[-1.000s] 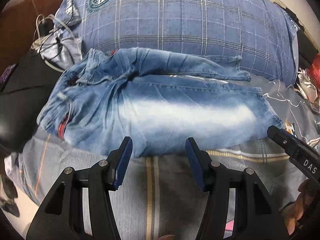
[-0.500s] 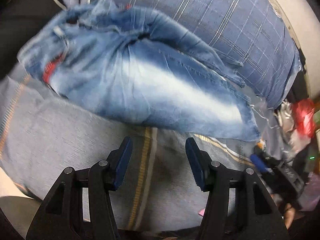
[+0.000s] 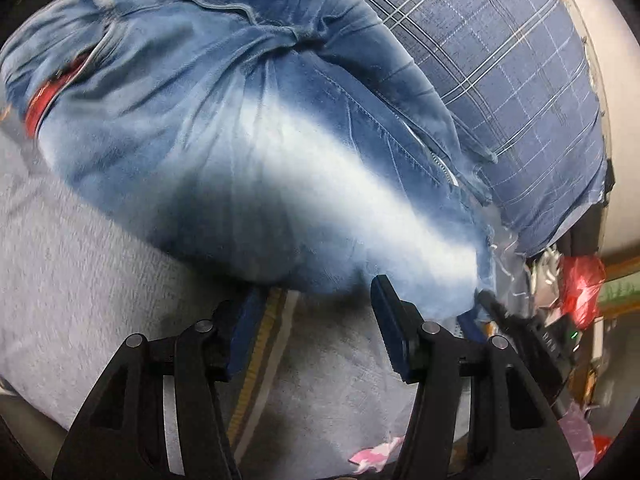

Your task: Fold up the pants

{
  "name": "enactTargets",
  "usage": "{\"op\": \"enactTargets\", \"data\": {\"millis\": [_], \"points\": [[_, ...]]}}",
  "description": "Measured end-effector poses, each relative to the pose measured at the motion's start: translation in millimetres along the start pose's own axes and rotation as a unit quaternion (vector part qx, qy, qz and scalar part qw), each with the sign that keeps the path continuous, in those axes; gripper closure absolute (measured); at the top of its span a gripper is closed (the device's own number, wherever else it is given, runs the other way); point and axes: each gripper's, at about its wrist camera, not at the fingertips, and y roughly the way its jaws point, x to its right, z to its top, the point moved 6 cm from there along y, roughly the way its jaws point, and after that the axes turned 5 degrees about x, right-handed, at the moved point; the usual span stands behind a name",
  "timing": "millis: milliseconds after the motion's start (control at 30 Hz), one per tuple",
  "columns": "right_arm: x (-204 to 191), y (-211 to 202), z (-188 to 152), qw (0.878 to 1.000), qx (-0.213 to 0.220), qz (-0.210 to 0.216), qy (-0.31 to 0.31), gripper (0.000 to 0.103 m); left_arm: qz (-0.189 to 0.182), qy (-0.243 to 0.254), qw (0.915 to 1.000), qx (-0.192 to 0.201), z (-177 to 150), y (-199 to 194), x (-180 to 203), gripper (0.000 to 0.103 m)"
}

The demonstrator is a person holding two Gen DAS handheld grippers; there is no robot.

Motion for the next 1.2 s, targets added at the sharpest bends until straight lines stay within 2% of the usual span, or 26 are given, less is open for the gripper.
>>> {"op": "enactTargets", "data": {"millis": [67,233,300,367,433,500,567,667,767,833,1067,1100,1133,1167,1200], "points": [[1.5,-0.8,-1.2,1.0,0.0,0.009,0.006,0.062,-0.01,-0.017,0.9998,-0.002,4.0,1.7,-1.1,0.048],[1.4,1.3,26.9,0.999,0.023,0.015,0.023,0.063,-0.028,-0.07,0.9971,-0.011,37.2,12.3,4.4,0.048],[4.7,-0.7,36.2,0.999,0.032,0.013,0.033,0.063,-0.023,-0.08,0.9964,-0.017,41.4,19.3,3.6,0.049],[8.9,-5.3,45.7,0.998,0.043,0.011,0.043,0.063,-0.016,-0.086,0.9962,-0.004,40.1,15.9,0.6,0.061],[14.5,-14.8,57.0,0.997,0.065,-0.003,0.05,0.063,-0.012,-0.084,0.9964,0.002,36.7,12.5,-1.1,0.068],[17.5,-22.9,58.8,0.995,0.072,0.001,0.062,0.063,-0.018,-0.095,0.9953,0.003,38.1,11.3,-6.2,0.075],[12.1,-24.4,46.8,0.997,0.049,0.02,0.058,0.062,-0.025,-0.115,0.9931,0.003,42.1,12.9,-13.8,0.09],[-1.8,-20.2,17.7,0.999,0.015,0.029,0.03,0.058,-0.044,-0.134,0.9899,0.009,49.4,12.5,-16.8,0.094],[-20.1,0.3,-18.2,0.998,-0.045,0.032,-0.013,0.056,-0.047,-0.127,0.9906,0.019,50.2,4.5,-15.3,0.095],[-27.6,13.1,-23.8,0.996,-0.068,0.053,-0.009,0.056,-0.044,-0.116,0.992,0.023,48.4,0.0,-12.4,0.095],[-3.0,1.4,32.1,0.999,0.018,0.019,0.037,0.056,-0.055,-0.101,0.9933,0.018,44.2,-8.0,-8.6,0.097],[6.0,-2.9,38.4,0.998,0.031,0.005,0.048,0.061,-0.051,-0.086,0.9947,0.026,45.3,-11.7,-5.2,0.097],[11.3,-4.7,40.4,0.998,0.036,-0.003,0.056,0.075,-0.046,-0.074,0.9957,0.033,46.0,-13.9,-1.9,0.098],[17.0,-8.8,42.4,0.998,0.034,-0.001,0.061,0.084,-0.037,-0.059,0.9967,0.043,46.7,-16.5,2.3,0.098],[18.9,-11.9,42.3,0.997,0.034,0.0,0.063,0.099,-0.031,-0.049,0.9971,0.049,46.4,-18.4,5.3,0.098]]}}
